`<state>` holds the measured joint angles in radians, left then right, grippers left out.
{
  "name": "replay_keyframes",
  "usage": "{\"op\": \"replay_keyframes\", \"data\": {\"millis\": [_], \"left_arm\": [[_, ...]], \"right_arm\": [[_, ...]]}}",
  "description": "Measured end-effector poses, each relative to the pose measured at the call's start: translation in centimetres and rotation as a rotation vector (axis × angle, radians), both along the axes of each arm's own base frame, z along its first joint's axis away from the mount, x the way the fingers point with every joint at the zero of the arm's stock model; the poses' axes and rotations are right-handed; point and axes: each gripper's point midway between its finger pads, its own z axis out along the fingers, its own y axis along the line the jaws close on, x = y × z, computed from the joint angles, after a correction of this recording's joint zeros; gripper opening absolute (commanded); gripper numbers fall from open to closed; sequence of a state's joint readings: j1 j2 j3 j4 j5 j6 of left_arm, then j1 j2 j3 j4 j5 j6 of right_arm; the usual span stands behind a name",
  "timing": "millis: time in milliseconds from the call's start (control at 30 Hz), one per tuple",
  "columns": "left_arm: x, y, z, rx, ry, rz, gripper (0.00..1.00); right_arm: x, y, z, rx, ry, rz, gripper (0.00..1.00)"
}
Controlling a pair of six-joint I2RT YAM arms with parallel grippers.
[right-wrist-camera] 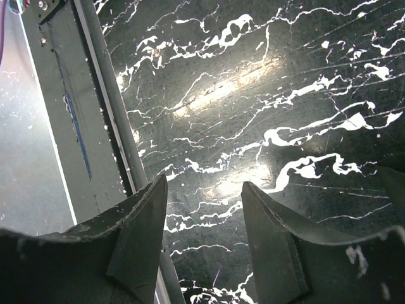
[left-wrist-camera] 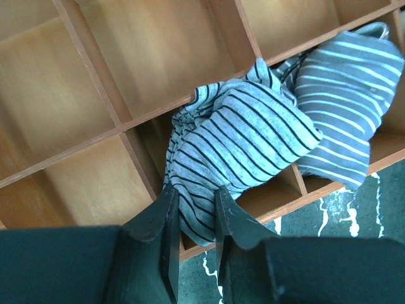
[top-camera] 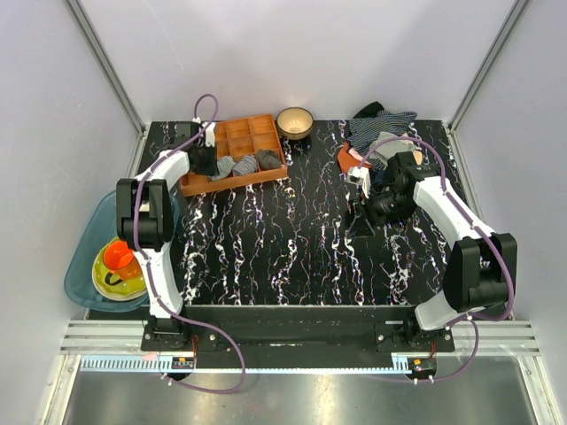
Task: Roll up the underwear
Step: Place the underwear in the storage box.
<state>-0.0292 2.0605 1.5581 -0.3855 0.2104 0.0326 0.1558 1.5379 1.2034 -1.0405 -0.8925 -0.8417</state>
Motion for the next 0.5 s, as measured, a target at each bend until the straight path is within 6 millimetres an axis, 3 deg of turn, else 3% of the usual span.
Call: {"op": "replay_keyframes", "data": {"millis": [100, 333, 500], "left_arm": [[-0.4, -0.1, -0.9, 0.040, 0.038, -0.021, 0.01], [-0.8, -0.2, -1.4, 0.123, 0.058, -0.059, 0.22], [-1.5, -0.2, -0.7, 0.128, 0.070, -0.070, 0.37]], "right_arm": [[-0.1, 0.1, 0.1, 0.010, 0.003, 0.003, 0.59], [-0.2, 0.2, 0.5, 0.019, -0.009, 0.008, 0.59], [-0.3, 0.3, 0.7, 0.026, -0.014, 0.011, 0.59]]}}
